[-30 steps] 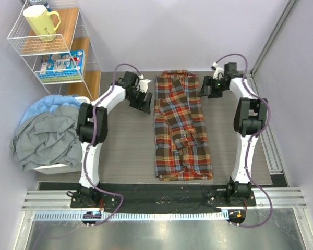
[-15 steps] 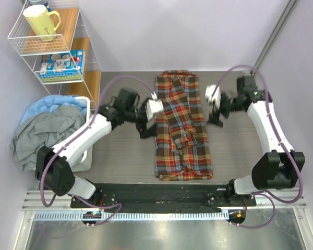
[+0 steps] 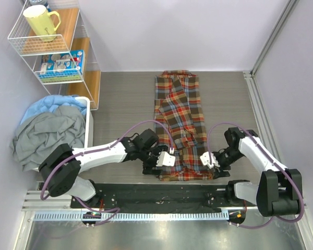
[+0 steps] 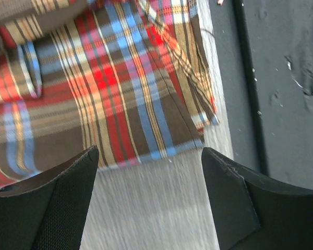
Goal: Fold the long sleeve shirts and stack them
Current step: Fold the shirt
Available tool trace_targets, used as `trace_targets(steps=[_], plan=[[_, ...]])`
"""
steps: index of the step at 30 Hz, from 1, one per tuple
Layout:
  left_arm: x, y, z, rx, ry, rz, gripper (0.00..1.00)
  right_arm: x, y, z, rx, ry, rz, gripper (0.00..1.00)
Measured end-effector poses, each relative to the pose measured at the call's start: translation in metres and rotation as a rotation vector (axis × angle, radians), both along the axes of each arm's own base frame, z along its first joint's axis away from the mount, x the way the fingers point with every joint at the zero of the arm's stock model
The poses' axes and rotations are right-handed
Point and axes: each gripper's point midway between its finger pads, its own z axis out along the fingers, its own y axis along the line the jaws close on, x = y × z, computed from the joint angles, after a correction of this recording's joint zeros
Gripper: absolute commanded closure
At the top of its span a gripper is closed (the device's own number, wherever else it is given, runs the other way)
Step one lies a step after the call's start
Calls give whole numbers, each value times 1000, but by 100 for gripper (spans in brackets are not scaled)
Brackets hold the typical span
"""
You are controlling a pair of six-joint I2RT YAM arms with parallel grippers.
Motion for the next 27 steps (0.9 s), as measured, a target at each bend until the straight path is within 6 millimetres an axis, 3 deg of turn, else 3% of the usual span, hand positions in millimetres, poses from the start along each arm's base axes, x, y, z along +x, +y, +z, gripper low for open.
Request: trace_targets(steps=[5, 10, 17, 20, 21, 24, 27], plan=[[-7, -10, -5, -13, -56, -60, 23, -22, 1, -20, -6, 43, 50, 39], [-17, -13, -20, 23, -63, -109, 23, -23, 3, -36, -21, 4, 103, 43], [-23, -14, -36, 61, -63, -147, 59, -8, 9, -42, -9, -63, 125, 60], [-25, -16, -36, 56, -72, -168, 74, -6, 14, -41, 8, -86, 138, 94], [-25, -16, -36, 56, -74, -173, 78, -4, 16, -41, 13, -98, 142, 99], [-26, -15, -36, 60, -72, -175, 98, 3, 23, -40, 23, -143, 144, 99], [-26, -14, -36, 64, -73, -176, 100, 13, 27, -36, 18, -195, 133, 99]])
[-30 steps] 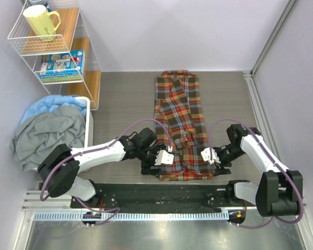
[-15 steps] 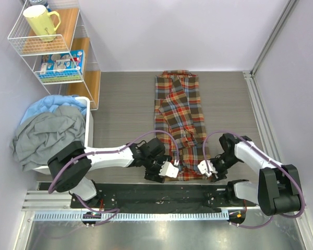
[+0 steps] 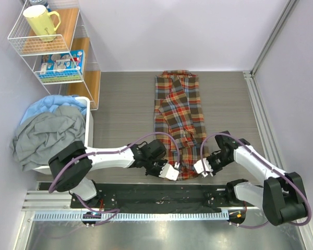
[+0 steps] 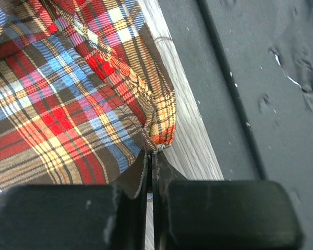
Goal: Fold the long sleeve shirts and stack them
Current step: Fold the shirt
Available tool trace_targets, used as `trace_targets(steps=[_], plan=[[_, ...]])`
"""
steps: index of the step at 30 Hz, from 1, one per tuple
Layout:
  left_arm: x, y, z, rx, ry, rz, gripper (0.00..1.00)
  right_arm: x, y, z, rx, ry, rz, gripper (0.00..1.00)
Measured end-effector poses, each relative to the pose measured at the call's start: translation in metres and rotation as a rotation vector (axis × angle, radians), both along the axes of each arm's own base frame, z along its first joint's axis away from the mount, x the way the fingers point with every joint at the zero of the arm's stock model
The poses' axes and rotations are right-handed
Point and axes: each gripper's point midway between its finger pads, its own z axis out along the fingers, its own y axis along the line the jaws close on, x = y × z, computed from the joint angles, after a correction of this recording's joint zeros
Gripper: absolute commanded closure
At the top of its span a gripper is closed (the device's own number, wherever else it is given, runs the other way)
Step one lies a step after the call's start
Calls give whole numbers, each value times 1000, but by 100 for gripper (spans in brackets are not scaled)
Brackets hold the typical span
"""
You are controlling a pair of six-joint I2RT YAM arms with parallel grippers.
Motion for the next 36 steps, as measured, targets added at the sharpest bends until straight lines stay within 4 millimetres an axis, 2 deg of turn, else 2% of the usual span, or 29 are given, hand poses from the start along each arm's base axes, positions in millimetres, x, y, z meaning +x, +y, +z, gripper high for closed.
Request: trace_targets(steps=[6, 11, 18, 29, 31, 33, 36], plan=[[-8, 9, 15, -5, 20, 1, 100, 2, 5, 25, 33, -80, -31, 99], [-4, 11, 25, -31, 46, 44, 100, 4, 6, 33, 40, -48, -99, 99], [16, 18, 30, -45, 88, 143, 100, 23, 12, 45, 55, -40, -163, 99], [45, 9, 51, -92, 105, 212, 100, 53, 20, 61, 75, -34, -230, 99], [60, 5, 59, -106, 119, 247, 100, 67, 23, 70, 91, -39, -252, 99], [87, -1, 72, -136, 116, 295, 100, 84, 24, 77, 104, -49, -274, 99], [135, -6, 93, -186, 92, 364, 100, 124, 25, 90, 126, -58, -322, 99]])
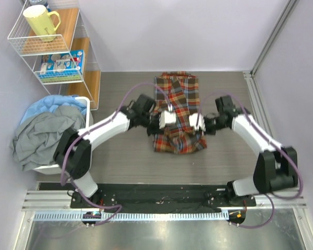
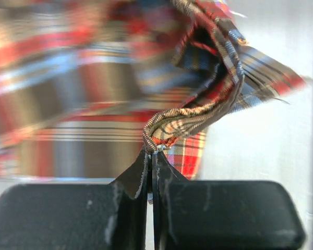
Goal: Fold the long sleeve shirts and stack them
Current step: Fold the shirt
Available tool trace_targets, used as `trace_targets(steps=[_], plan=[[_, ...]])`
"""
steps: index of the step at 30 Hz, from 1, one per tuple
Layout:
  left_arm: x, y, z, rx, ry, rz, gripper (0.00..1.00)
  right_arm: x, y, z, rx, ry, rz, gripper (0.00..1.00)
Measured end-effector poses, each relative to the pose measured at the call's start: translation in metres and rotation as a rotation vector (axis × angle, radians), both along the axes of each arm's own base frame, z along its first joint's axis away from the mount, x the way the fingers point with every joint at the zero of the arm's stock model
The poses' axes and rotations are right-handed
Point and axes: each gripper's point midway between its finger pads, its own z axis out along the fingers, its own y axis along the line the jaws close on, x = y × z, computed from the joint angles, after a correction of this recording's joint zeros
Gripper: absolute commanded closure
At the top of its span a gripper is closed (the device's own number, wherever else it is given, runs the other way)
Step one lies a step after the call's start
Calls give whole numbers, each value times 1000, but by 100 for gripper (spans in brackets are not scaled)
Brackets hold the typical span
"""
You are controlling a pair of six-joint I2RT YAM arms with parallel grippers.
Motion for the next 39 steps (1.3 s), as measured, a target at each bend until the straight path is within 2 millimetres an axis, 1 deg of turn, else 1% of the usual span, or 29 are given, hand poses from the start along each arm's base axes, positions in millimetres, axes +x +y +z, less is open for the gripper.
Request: trace_targets(steps=[1, 2, 3, 4, 7, 10, 12, 14, 17, 19, 21, 24, 25, 26, 27, 28, 29, 30, 31, 32, 34, 37, 38, 39], plan=[[16, -1, 6, -9, -7, 23, 100, 16, 0, 4, 8, -1, -16, 99], [37, -3, 13, -23, -21, 50, 100, 37, 1, 9, 16, -8, -34, 99], [53, -5, 17, -30, -29, 69, 100, 52, 1, 12, 21, -22, -44, 99], [67, -7, 19, -35, -34, 87, 100, 67, 0, 13, 25, -25, -55, 99], [121, -12, 23, -52, -52, 157, 100, 122, 1, 20, 44, -55, -82, 99], [169, -12, 16, -49, -68, 213, 100, 166, 0, 18, 53, -80, -102, 99], [199, -10, 5, -40, -76, 249, 100, 189, -3, 10, 52, -86, -114, 99], [217, -5, -7, -24, -74, 276, 100, 207, -5, 0, 50, -80, -124, 99], [233, 2, -25, 6, -67, 308, 100, 229, -7, -18, 46, -67, -141, 99], [238, 7, -34, 26, -63, 325, 100, 238, -9, -27, 44, -59, -155, 99], [240, 9, -39, 40, -65, 335, 100, 244, -9, -34, 45, -51, -166, 99], [244, 11, -38, 45, -81, 349, 100, 247, -10, -37, 44, -48, -180, 99], [245, 11, -37, 45, -84, 355, 100, 249, -10, -36, 45, -52, -185, 95], [246, 11, -37, 45, -85, 360, 96, 251, -10, -35, 47, -59, -191, 85], [247, 11, -38, 47, -86, 367, 93, 254, -10, -35, 47, -67, -198, 72], [249, 11, -38, 49, -89, 372, 90, 256, -11, -34, 47, -69, -209, 63], [251, 12, -38, 51, -93, 381, 77, 259, -12, -34, 45, -79, -221, 56], [254, 12, -38, 53, -99, 391, 68, 263, -13, -33, 45, -86, -236, 42], [259, 13, -39, 60, -105, 410, 54, 266, -15, -32, 42, -92, -253, 37], [263, 15, -39, 64, -110, 434, 48, 270, -17, -31, 40, -99, -278, 35], [270, 19, -37, 73, -117, 477, 40, 275, -22, -29, 39, -96, -329, 31], [283, 31, -26, 57, -101, 584, 36, 279, -32, -25, 54, -50, -436, 31], [285, 33, -22, 45, -88, 612, 32, 278, -35, -22, 67, -18, -474, 32], [285, 37, -16, 28, -58, 652, 31, 275, -38, -19, 76, 7, -502, 33]])
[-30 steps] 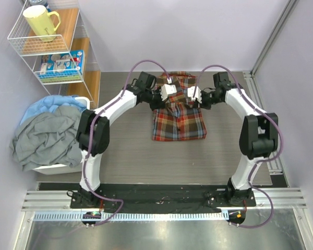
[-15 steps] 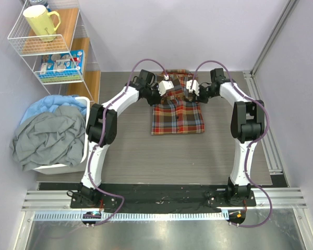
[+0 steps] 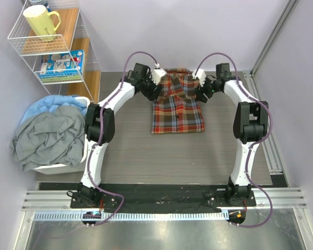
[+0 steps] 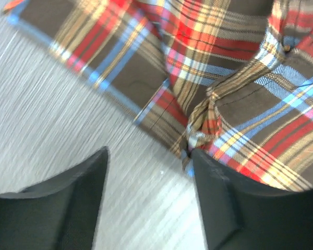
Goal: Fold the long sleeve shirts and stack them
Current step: Fold the shirt
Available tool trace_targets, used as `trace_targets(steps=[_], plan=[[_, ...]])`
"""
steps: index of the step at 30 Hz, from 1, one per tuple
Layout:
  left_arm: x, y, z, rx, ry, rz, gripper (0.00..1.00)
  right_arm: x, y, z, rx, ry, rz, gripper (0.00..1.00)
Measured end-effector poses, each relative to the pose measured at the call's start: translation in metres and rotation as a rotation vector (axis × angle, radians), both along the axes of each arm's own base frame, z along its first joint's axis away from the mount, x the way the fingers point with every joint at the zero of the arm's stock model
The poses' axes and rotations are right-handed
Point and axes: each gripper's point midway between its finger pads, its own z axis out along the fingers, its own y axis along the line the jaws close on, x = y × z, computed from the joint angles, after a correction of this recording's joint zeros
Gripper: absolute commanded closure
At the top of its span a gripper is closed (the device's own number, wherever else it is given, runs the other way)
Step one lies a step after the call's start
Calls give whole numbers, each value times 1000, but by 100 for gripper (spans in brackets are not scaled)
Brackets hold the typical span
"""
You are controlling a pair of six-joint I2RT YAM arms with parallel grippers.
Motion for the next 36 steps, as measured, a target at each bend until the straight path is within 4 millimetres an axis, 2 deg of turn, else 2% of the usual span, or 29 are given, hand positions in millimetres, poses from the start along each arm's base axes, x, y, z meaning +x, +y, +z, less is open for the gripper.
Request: trace_targets(steps=[2, 5, 9, 11, 14, 16, 17, 19, 21, 22, 25, 27, 30, 34, 36], plan=[[-3, 4, 9, -37, 25, 35, 33, -10, -1, 11, 50, 66, -55, 39], [-27, 7, 29, -111, 99, 56, 39, -33, 3, 32, 144, 170, -111, 55], [-62, -11, 53, -186, 172, 2, 45, -59, 27, 46, 256, 306, -132, 64], [-75, -25, 53, -208, 212, -29, 48, -69, 41, 43, 293, 383, -148, 66], [-85, -40, 35, -199, 297, -39, 51, -74, 52, 26, 317, 481, -188, 67], [-78, -50, 16, -185, 341, -36, 51, -76, 57, 4, 319, 558, -225, 67], [-75, -52, 3, -177, 363, -27, 51, -75, 57, -15, 313, 609, -259, 67], [-72, -50, -24, -150, 409, 1, 54, -75, 55, -38, 304, 662, -297, 67], [-77, -40, -54, -106, 478, 44, 56, -79, 56, -61, 308, 734, -328, 67], [-80, -39, -61, -105, 495, 46, 58, -79, 57, -61, 327, 750, -329, 66], [-91, -26, -61, -90, 514, 69, 64, -82, 55, -62, 333, 752, -343, 65], [-112, -16, -65, -81, 550, 75, 64, -90, 57, -61, 333, 746, -338, 64], [-154, -1, -64, -71, 625, 80, 65, -121, 64, -61, 318, 782, -328, 64], [-208, 18, -63, -55, 726, 95, 62, -177, 75, -61, 293, 875, -322, 61], [-223, 22, -60, -61, 750, 97, 61, -205, 76, -59, 274, 918, -325, 60]])
